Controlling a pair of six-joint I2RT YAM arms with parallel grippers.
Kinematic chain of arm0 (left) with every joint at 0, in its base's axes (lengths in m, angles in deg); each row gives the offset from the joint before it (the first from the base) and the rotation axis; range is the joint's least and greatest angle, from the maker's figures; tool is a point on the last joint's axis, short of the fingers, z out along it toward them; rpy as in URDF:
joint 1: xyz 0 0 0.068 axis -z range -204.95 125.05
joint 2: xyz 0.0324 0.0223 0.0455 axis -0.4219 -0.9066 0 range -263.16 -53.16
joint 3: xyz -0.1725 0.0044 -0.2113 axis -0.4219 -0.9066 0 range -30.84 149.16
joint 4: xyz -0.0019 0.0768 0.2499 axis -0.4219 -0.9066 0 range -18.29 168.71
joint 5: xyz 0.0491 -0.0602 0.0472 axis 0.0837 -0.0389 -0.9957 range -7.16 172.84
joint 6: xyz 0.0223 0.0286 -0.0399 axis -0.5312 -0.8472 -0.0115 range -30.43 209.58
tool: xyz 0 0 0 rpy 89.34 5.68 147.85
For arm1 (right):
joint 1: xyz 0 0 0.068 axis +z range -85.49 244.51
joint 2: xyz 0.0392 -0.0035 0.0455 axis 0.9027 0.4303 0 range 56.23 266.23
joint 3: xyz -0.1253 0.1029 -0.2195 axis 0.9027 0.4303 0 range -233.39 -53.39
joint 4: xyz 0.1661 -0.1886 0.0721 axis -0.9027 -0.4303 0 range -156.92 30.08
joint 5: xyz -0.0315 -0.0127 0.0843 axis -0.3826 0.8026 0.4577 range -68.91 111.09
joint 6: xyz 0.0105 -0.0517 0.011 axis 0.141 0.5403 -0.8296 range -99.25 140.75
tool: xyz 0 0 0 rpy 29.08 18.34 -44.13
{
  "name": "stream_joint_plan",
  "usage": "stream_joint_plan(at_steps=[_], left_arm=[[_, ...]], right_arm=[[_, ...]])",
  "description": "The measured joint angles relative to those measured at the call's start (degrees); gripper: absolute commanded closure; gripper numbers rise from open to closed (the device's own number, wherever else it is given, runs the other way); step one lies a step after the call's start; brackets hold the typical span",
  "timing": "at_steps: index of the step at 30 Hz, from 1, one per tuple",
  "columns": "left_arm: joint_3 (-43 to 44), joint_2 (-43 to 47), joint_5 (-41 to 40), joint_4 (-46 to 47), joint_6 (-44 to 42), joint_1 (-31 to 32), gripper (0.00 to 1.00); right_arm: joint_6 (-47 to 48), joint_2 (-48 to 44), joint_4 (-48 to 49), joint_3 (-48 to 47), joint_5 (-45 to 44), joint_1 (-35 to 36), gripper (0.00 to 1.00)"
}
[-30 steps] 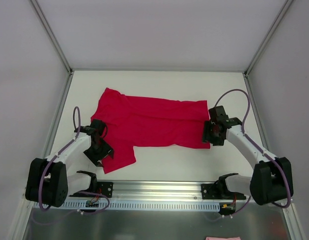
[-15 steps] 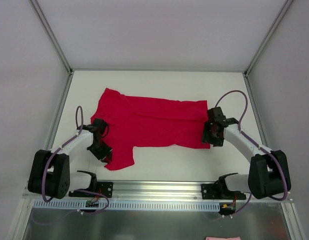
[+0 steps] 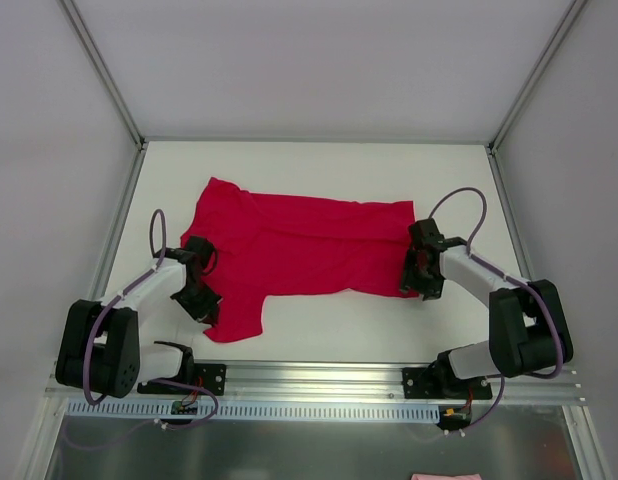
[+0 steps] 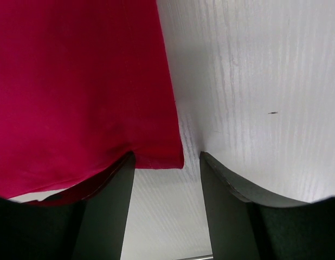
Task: Fold and stack the t-shirts
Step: Grap the side of the flattened tshirt closest away from the robot with both arms
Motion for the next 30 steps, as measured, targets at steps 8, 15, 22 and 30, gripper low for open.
stream_joint_plan(at_steps=[8,15,22,30], left_arm=[[1.6,0.2,-1.8,-1.9,-0.3,0.0,1.0],[2.3,0.2,-2.0,-1.8,-1.2,0.0,1.0],[3.9,4.0,-1.9,1.1,-1.8,0.0,1.0],[16.5,4.3,-4.9,5.7,-3.4,0.0,1.0]], right_arm=[[-0.7,1.7,0.3,-1.4,0.3,0.0,0.99],[-1.0,3.2,-0.8,-3.0,0.0,-0.1,0.99],[-0.3,6.4,-1.5,-8.4,0.0,-0.1,0.99],[1.6,10.4,-2.8,-18.2,-0.2,-0.1,0.99]])
